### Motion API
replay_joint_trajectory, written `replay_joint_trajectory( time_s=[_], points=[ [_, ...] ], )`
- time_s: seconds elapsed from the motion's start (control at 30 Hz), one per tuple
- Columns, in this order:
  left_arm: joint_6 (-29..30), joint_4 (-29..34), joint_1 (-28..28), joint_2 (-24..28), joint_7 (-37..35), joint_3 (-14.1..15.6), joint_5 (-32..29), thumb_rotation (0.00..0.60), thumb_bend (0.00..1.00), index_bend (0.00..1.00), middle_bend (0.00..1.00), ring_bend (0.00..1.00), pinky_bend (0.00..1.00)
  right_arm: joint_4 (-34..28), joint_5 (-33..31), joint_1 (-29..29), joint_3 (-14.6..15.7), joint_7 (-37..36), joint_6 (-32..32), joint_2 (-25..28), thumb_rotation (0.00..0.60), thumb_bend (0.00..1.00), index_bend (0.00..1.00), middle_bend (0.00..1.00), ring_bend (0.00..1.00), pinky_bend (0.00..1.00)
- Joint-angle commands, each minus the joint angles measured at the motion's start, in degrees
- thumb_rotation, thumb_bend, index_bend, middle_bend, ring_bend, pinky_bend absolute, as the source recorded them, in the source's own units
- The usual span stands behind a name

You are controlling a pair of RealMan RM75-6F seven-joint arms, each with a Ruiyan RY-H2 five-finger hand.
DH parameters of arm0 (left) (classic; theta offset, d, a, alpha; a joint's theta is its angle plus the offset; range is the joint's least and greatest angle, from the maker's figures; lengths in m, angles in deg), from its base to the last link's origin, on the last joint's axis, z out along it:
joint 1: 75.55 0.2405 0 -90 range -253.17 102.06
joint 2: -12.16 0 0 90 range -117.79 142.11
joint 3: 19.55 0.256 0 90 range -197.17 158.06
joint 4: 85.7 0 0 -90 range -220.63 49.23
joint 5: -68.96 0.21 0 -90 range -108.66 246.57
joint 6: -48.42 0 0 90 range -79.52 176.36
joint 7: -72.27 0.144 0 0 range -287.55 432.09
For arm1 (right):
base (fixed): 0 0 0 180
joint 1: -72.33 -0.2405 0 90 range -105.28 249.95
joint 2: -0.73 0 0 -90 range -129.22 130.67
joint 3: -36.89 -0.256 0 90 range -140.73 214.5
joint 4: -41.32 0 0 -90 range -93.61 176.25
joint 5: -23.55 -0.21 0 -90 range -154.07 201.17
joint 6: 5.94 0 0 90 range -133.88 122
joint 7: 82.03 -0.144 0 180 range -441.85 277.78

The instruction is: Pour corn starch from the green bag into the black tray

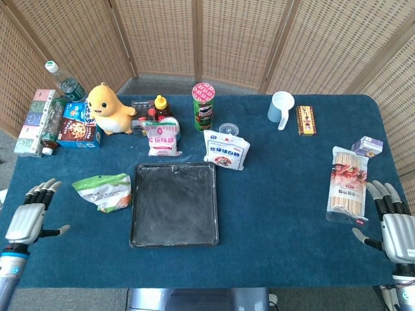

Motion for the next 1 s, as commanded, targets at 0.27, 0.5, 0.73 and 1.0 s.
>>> replay_joint_trajectory(
  time_s=[0.27, 0.5, 0.73, 1.0],
  points=[
    [-4.6, -4.0, -4.1, -6.9, -7.9, -1.3, -0.1, 0.600, 0.03, 0.00, 0.00, 0.00, 0.04, -0.4, -0.8, -0.3, 0.1, -0.9, 1.4, 0.6, 0.600, 0.00, 0.00, 0.00, 0.01, 0.16],
    [-4.7, -7.7, -6.0, -11.7, -10.7, -2.5, 0.0, 0.600, 0.03, 0.00, 0.00, 0.00, 0.04, -0.6, -1.2, -0.5, 0.3, -1.3, 2.4, 0.8, 0.600, 0.00, 0.00, 0.00, 0.01, 0.16],
    [-8.2, -8.4, -8.3, -14.3, -9.3, -2.8, -1.5, 0.600, 0.03, 0.00, 0.00, 0.00, 0.04, -0.9, -1.4, -0.7, 0.5, -1.5, 3.1, 0.9, 0.600, 0.00, 0.00, 0.00, 0.01, 0.16],
    [-8.2, -10.1, -9.0, -17.2, -8.3, -3.8, -3.1, 0.600, 0.11, 0.05, 0.06, 0.07, 0.10, -0.8, -2.0, -0.8, 0.4, -2.5, 3.7, 1.2, 0.600, 0.00, 0.00, 0.00, 0.01, 0.16]
  ],
)
